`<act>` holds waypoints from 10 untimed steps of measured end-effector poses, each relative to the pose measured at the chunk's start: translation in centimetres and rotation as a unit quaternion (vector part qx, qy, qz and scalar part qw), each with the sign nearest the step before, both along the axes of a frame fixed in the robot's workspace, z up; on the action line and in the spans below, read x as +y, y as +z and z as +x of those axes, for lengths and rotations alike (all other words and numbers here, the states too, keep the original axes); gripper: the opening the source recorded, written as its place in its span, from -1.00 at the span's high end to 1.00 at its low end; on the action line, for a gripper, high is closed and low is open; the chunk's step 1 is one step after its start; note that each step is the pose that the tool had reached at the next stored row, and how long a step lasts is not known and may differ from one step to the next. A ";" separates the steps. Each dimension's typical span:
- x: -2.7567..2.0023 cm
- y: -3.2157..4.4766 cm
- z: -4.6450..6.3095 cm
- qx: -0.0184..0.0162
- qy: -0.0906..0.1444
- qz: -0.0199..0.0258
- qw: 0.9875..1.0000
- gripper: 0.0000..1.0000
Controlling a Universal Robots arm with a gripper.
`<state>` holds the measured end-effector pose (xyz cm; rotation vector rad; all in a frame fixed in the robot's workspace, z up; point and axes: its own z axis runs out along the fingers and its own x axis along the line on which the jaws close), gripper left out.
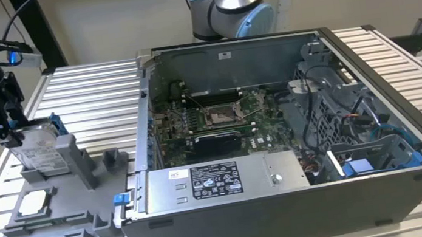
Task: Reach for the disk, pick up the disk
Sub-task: 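Pick up the disk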
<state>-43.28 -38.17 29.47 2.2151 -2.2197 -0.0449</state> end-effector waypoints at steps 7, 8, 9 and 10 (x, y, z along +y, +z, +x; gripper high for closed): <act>0.00 -0.79 0.0 0.000 0.000 0.000 1.000 -1.00; 0.00 -0.91 0.0 0.000 0.000 0.000 1.000 -1.00; 0.00 -1.03 0.0 0.000 0.000 0.000 1.000 -1.00; 0.00 -1.14 0.0 0.000 0.000 0.000 1.000 -1.00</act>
